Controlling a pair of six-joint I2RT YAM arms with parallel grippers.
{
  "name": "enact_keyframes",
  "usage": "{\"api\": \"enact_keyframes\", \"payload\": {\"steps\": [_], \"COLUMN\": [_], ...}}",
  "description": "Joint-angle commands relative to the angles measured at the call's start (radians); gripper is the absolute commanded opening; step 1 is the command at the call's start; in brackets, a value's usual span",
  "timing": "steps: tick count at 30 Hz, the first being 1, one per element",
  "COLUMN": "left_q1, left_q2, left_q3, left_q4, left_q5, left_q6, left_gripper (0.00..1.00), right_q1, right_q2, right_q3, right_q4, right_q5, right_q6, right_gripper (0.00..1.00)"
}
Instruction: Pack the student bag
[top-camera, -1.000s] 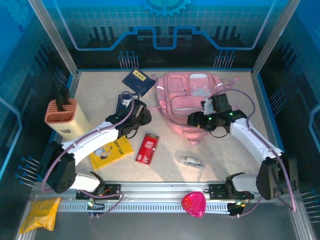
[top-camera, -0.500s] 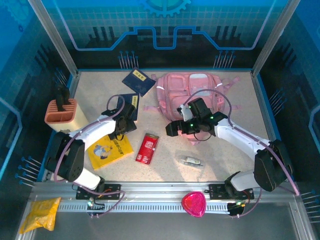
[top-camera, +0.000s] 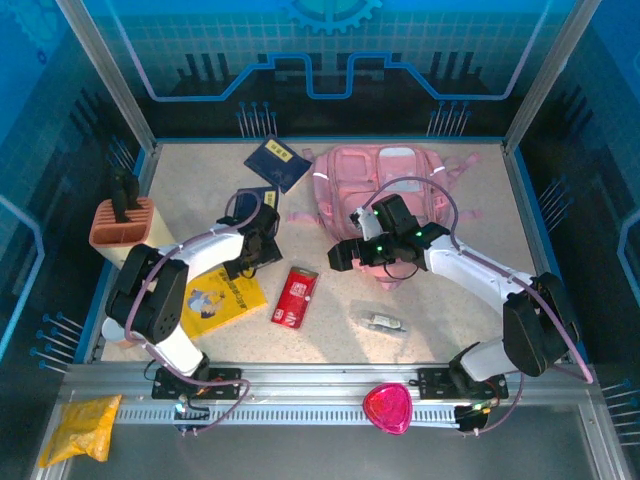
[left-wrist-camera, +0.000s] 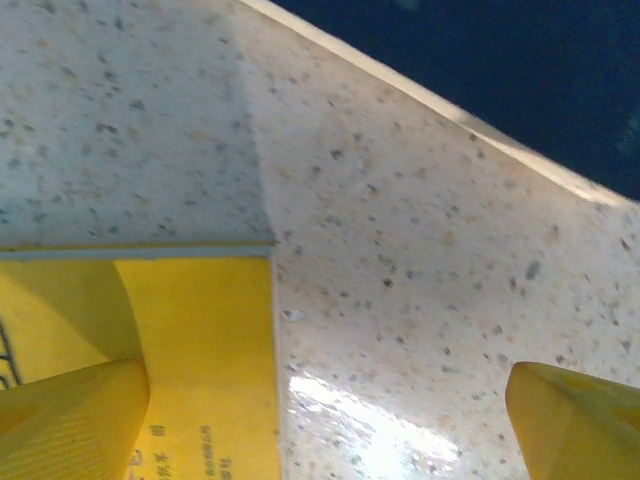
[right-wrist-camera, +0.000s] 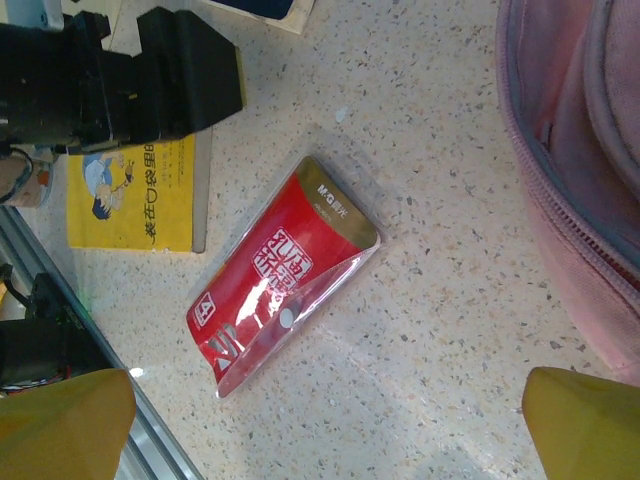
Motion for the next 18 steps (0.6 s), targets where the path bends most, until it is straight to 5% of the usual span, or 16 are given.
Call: {"api": "enact_keyframes", "payload": {"steps": [1, 11, 18], "left_q1": [-0.047, -0.217, -0.283], "left_q2": [0.002, -0.008, -0.201], "left_q3": [-0.042, -0.085, -0.219], "left_q4": [0.007, -0.03, -0.039], "left_q5": [0.056, 0.125, 0.21], "left_q6": [-0.011, 0.031, -0.011], "left_gripper": [0.9, 0.87, 0.82], "right_q1": [0.006, 0.002, 0.001], "right_q2": [-0.01, -0.062, -0.099], "right_q3": [0.014, -0.03, -0.064], "right_q4": [0.007, 0.02, 0.021], "right_q5": [0.02, 0.029, 0.049], "right_q6": [-0.017, -0.009, -0.013], "right_gripper": [1.0, 1.0, 1.0]}}
